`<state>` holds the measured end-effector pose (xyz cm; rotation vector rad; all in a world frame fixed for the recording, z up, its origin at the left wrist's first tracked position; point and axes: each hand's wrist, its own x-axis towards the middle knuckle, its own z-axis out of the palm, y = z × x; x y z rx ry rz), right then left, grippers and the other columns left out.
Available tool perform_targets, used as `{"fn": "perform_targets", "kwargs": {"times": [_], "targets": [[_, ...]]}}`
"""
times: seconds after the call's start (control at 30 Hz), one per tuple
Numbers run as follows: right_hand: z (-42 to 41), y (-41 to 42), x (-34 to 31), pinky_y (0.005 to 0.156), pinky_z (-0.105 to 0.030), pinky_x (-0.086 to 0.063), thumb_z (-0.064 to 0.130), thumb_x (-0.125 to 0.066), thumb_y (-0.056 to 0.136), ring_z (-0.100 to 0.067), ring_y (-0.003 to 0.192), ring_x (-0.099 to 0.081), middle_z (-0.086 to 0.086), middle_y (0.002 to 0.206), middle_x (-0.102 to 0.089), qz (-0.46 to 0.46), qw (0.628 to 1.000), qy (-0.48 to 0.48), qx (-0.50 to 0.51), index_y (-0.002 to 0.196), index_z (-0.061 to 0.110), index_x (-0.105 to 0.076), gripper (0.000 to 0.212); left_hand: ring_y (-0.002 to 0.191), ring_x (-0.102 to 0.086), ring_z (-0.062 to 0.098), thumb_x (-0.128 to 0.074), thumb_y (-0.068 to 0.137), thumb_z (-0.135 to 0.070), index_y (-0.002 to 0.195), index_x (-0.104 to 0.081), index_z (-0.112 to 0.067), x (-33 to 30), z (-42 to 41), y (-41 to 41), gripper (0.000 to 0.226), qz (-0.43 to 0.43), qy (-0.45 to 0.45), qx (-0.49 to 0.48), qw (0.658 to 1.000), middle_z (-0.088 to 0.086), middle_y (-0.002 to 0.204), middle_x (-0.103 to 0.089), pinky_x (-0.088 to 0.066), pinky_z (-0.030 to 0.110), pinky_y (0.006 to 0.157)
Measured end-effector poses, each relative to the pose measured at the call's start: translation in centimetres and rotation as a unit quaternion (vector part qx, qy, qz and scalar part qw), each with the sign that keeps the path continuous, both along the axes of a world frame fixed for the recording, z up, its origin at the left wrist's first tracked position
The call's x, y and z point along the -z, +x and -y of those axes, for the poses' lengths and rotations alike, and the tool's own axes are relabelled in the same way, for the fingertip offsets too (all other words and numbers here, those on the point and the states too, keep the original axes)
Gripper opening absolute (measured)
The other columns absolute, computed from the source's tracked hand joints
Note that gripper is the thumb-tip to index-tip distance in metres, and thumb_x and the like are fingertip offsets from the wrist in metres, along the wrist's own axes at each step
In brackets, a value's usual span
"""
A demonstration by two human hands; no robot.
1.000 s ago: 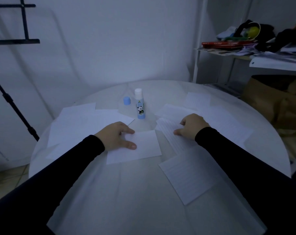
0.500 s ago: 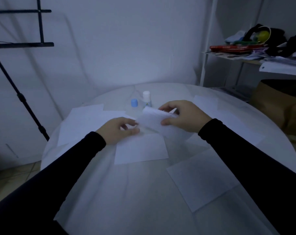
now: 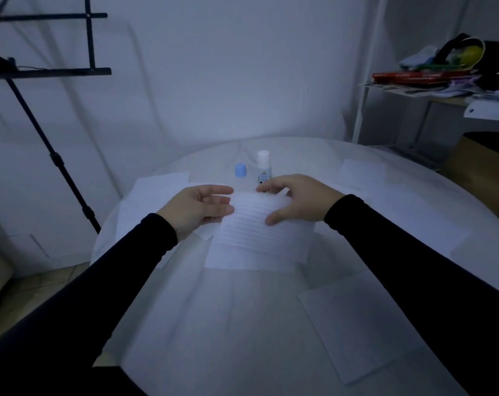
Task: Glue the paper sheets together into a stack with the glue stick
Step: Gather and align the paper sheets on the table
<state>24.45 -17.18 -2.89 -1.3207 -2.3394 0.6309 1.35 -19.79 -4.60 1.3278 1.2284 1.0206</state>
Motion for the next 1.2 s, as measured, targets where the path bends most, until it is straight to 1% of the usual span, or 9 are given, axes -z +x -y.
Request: {"fn": "perform_targets", "kwargs": {"times": [0.07, 0.13, 0.23, 0.37, 0.47, 0.63, 0.83, 1.1, 1.2], "targets": [[-0.2, 0.9, -0.2, 0.074, -0.021, -0.038, 0.035, -0.083, 0.067, 0.005, 0.072, -0.05, 0.008, 0.098, -0.06, 0.01, 0.998, -0.03, 0.052, 0.124, 0.03, -0.056, 0.063, 0.071, -0.067, 0.005, -0.064, 0.08, 0.011, 0.101, -0.065, -0.015, -0.1, -0.2, -0.4, 0.033, 0.018, 0.014, -0.019, 1.0, 0.003, 0.085, -0.065, -0.053, 0.014, 0.066], [-0.4, 1.8, -0.1, 0.065, -0.02, -0.044, 0.036, -0.08, 0.071, -0.003, 0.067, -0.056, 0.005, 0.084, -0.065, -0.004, 0.993, -0.08, 0.088, 0.114, 0.022, -0.063, 0.048, 0.072, -0.068, 0.005, -0.064, 0.081, 0.011, 0.1, -0.066, -0.015, -0.1, -0.3, -0.9, 0.033, 0.011, 0.015, -0.026, 0.999, 0.005, 0.087, -0.067, -0.052, 0.013, 0.065], [-0.3, 2.2, 0.9, 0.055, -0.018, -0.044, 0.03, -0.074, 0.079, -0.006, 0.058, -0.058, 0.0, 0.077, -0.066, -0.086, 0.978, -0.134, 0.135, 0.105, 0.016, -0.067, 0.03, 0.074, -0.068, 0.005, -0.064, 0.081, 0.01, 0.098, -0.068, -0.013, 0.0, -0.3, -1.6, 0.029, -0.036, 0.0, -0.008, 0.999, 0.002, 0.075, -0.07, -0.053, 0.013, 0.066], [0.1, 1.7, 1.6, 0.052, -0.016, -0.046, 0.022, -0.073, 0.08, -0.004, 0.053, -0.057, 0.003, 0.069, -0.063, -0.183, 0.952, -0.186, 0.157, 0.102, 0.014, -0.067, 0.024, 0.064, -0.062, 0.005, -0.067, 0.081, 0.007, 0.094, -0.072, -0.013, -0.1, -0.6, -2.6, 0.024, -0.1, 0.001, -0.024, 0.995, -0.003, 0.071, -0.067, -0.051, 0.011, 0.062], [0.4, 1.1, 2.1, 0.049, -0.014, -0.046, 0.017, -0.073, 0.08, -0.002, 0.048, -0.057, 0.002, 0.063, -0.063, -0.135, 0.963, -0.175, 0.156, 0.098, 0.013, -0.068, 0.02, 0.064, -0.056, 0.008, -0.07, 0.081, 0.002, 0.093, -0.073, -0.016, 0.2, -0.9, -2.8, 0.022, -0.18, 0.018, -0.046, 0.982, -0.003, 0.072, -0.063, -0.05, 0.011, 0.058], [0.7, 0.9, 2.2, 0.052, -0.017, -0.044, 0.021, -0.07, 0.083, -0.004, 0.051, -0.057, 0.003, 0.067, -0.064, -0.059, 0.974, -0.154, 0.158, 0.092, 0.015, -0.07, 0.011, 0.07, -0.059, 0.015, -0.071, 0.082, -0.006, 0.094, -0.071, -0.025, 1.3, -1.5, -2.0, 0.022, -0.32, 0.061, -0.017, 0.945, -0.007, 0.084, -0.064, -0.052, 0.018, 0.064], [0.8, 1.3, 2.4, 0.047, -0.015, -0.04, 0.024, -0.076, 0.076, -0.008, 0.052, -0.054, 0.005, 0.062, -0.061, -0.014, 0.978, -0.126, 0.167, 0.088, 0.014, -0.073, 0.015, 0.05, -0.057, -0.005, -0.072, 0.082, -0.008, 0.095, -0.07, -0.024, 1.6, -1.9, -1.6, 0.02, -0.355, 0.076, 0.0, 0.932, -0.005, 0.089, -0.064, -0.048, 0.009, 0.053], [0.9, 1.3, 2.4, 0.044, -0.012, -0.041, 0.024, -0.079, 0.074, -0.007, 0.052, -0.053, 0.005, 0.062, -0.059, 0.014, 0.978, -0.134, 0.16, 0.091, 0.013, -0.073, 0.021, 0.054, -0.058, -0.002, -0.072, 0.082, -0.008, 0.097, -0.072, -0.022, 1.7, -1.9, -1.2, 0.021, -0.395, 0.088, 0.002, 0.915, -0.001, 0.096, -0.066, -0.04, 0.001, 0.055], [0.8, 1.1, 2.7, 0.053, -0.015, -0.041, 0.024, -0.079, 0.073, -0.005, 0.053, -0.05, 0.007, 0.061, -0.057, 0.038, 0.979, -0.119, 0.16, 0.093, 0.013, -0.073, 0.023, 0.05, -0.056, -0.004, -0.072, 0.081, -0.008, 0.092, -0.07, -0.024, 1.9, -1.8, -0.9, 0.02, -0.402, 0.086, 0.005, 0.911, -0.004, 0.091, -0.064, -0.041, 0.002, 0.054]]}}
